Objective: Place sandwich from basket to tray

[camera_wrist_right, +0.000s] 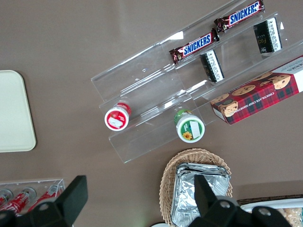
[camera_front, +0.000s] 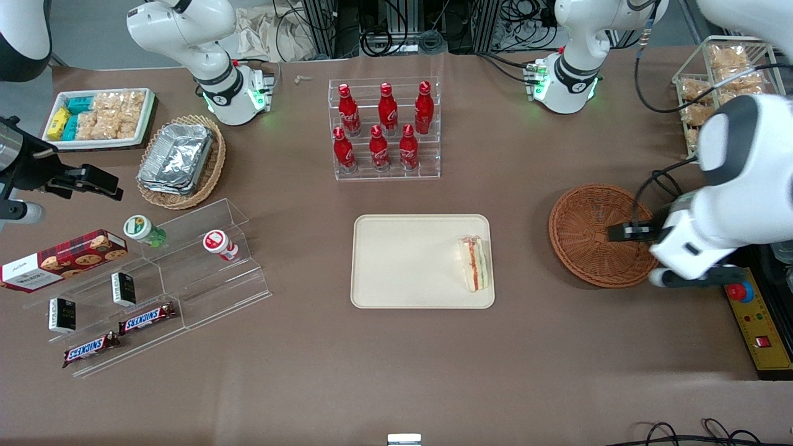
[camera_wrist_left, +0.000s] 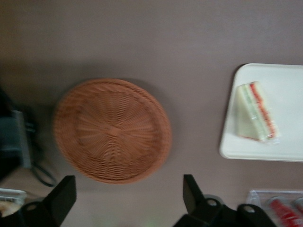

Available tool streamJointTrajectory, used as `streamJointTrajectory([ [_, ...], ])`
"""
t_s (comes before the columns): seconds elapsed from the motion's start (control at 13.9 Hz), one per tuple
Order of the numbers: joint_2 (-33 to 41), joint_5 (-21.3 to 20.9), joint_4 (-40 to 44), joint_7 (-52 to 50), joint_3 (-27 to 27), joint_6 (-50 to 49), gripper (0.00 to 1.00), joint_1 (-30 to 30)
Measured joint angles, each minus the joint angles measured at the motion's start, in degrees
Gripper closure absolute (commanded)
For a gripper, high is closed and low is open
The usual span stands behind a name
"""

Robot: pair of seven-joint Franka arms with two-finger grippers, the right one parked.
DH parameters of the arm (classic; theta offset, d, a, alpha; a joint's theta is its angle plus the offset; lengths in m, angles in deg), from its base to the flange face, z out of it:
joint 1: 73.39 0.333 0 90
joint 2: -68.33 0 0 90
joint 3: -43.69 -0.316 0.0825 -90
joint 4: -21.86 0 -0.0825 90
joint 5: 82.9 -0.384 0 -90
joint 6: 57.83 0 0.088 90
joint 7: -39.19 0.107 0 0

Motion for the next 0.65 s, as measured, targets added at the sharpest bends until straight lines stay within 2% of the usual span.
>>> streamJointTrajectory([
  [0.14, 0.2, -1.9, 1.1, 4.1, 0.0, -0.7, 0.0, 1.2],
  [0.36, 0.3, -2.0, 3.6, 4.5, 0.0, -3.3, 0.0, 1.6],
  [0.65, 0.8, 2.6, 7.8, 4.7, 0.1, -6.2, 0.0, 5.2],
])
